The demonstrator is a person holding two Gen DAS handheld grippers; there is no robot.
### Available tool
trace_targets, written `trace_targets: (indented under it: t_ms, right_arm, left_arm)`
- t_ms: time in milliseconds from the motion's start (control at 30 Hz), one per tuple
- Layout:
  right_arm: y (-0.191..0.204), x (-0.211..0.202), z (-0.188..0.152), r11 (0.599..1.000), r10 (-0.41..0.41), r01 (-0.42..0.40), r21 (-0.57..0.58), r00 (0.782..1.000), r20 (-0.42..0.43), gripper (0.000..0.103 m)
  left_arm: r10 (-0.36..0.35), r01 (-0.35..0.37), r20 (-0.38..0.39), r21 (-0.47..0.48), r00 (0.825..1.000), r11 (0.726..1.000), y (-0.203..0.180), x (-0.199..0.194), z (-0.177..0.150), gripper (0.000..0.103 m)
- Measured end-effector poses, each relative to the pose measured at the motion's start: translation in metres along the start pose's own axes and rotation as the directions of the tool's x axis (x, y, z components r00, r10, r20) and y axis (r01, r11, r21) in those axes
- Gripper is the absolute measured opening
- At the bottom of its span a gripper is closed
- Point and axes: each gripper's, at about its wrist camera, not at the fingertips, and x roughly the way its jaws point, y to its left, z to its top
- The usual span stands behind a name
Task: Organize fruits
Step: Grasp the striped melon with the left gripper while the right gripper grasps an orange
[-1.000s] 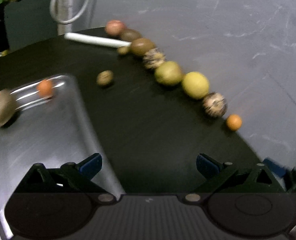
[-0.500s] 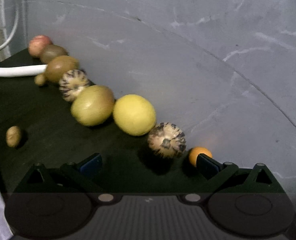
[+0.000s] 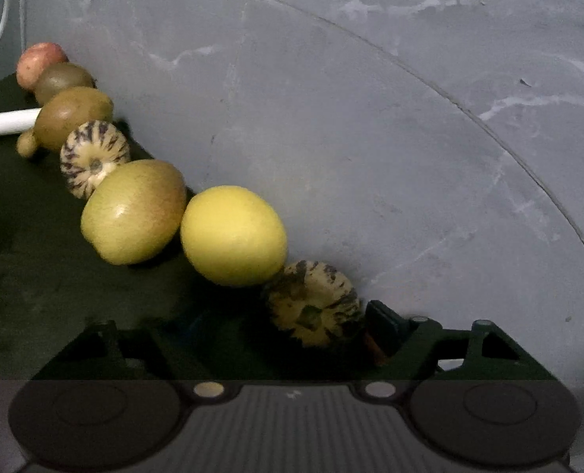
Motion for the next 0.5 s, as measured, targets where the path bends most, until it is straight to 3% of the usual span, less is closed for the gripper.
trace_targets:
  t_ms: [300, 500]
  right_arm:
    - [-0.002, 0.004, 0.003, 1.0, -0.017, 0.017, 0.019, 1.0, 0.014, 0.037]
    - [-0.007, 0.001, -0.005, 1.0, -0.006, 0.006, 0.008, 1.0, 0.019, 0.035]
  left_arm:
    - [-0.009, 0.009, -0.015, -0.014, 1.0, 1.0, -0.003, 0.002, 0.006, 0.055]
    - [-0.011, 0.01, -0.019, -0.035, 1.0, 0.999, 0.0, 0.003, 0.008, 0.055]
